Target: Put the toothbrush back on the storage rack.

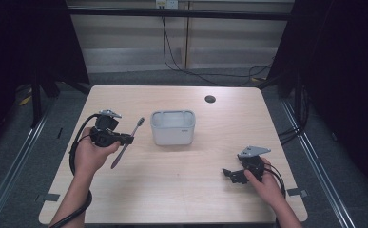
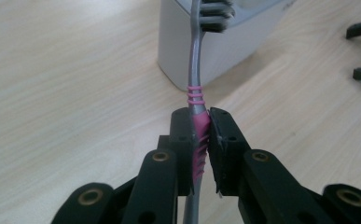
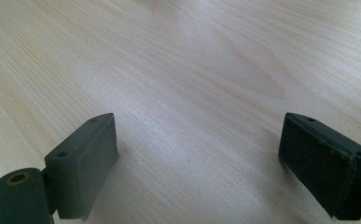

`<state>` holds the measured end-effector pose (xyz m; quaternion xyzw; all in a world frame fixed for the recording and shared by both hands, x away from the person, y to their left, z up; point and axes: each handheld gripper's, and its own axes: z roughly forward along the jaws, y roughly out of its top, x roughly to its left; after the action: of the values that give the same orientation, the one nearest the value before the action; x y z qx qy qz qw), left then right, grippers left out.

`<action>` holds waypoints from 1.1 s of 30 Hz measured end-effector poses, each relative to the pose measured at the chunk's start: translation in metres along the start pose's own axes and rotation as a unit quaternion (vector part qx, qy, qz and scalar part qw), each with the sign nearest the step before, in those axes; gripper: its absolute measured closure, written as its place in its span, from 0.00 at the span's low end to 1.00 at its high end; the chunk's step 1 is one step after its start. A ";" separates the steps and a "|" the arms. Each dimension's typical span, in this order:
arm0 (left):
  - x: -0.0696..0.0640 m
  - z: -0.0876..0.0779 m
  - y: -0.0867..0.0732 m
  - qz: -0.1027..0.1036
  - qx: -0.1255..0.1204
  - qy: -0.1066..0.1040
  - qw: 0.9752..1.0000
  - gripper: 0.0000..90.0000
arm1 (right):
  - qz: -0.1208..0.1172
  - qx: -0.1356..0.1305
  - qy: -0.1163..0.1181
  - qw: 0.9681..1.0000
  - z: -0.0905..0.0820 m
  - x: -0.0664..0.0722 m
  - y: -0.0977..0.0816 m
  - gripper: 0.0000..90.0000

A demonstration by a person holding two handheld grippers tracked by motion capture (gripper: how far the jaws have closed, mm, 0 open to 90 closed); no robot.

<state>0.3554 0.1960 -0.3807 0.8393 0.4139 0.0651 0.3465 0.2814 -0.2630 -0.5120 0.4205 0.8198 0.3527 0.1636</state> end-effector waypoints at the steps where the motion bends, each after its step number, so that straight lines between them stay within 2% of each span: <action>1: 0.000 -0.001 0.001 -0.002 -0.007 0.001 1.000 0.89 | -0.001 0.000 0.000 1.000 0.000 0.000 0.000 0.12; 5: -0.002 -0.002 0.005 -0.009 -0.034 0.006 0.999 0.89 | -0.001 0.000 0.000 1.000 0.000 0.000 0.000 0.12; 8: -0.002 -0.004 0.009 -0.007 -0.044 0.011 0.999 0.89 | 0.000 0.000 0.000 1.000 0.000 0.000 0.000 0.12; 10: -0.003 -0.003 0.011 -0.017 -0.060 0.012 0.998 0.89 | 0.000 0.000 0.000 1.000 0.000 0.000 0.000 0.12; 13: -0.001 -0.005 0.014 -0.015 -0.067 0.015 0.997 0.89 | -0.001 0.000 0.000 1.000 0.000 0.000 0.000 0.12; 14: -0.001 -0.005 0.016 -0.023 -0.080 0.018 0.996 0.89 | 0.000 0.000 0.000 1.000 0.000 0.000 0.000 0.12; 19: 0.000 -0.006 0.019 -0.021 -0.094 0.023 0.995 0.89 | 0.000 0.000 0.000 1.000 0.000 0.000 0.000 0.12; 20: 0.000 -0.007 0.021 -0.023 -0.105 0.026 0.994 0.89 | 0.000 0.000 0.000 1.000 0.000 0.000 0.000 0.12; 23: 0.000 -0.008 0.023 -0.021 -0.114 0.029 0.993 0.89 | 0.000 0.000 0.000 1.000 0.000 0.000 0.000 0.12; 25: -0.001 -0.008 0.024 -0.030 -0.127 0.030 0.991 0.89 | -0.001 0.000 0.000 1.000 0.000 0.000 0.000 0.12; 26: 0.000 -0.009 0.025 -0.022 -0.125 0.029 0.991 0.89 | -0.001 0.000 0.000 1.000 0.000 0.000 0.000 0.12; 28: -0.002 -0.008 0.028 -0.029 -0.140 0.030 0.989 0.89 | -0.001 0.000 0.000 1.000 0.000 0.000 0.000 0.12; 30: -0.002 -0.008 0.029 -0.025 -0.139 0.030 0.990 0.89 | -0.001 0.000 0.000 1.000 0.000 0.000 0.000 0.12; 33: -0.003 -0.007 0.032 -0.025 -0.147 0.031 0.988 0.89 | 0.000 0.000 0.000 1.000 0.000 0.000 0.000 0.12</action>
<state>0.3715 0.1847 -0.3544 0.7659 0.4314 0.1427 0.4550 0.2814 -0.2629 -0.5120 0.4204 0.8198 0.3527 0.1636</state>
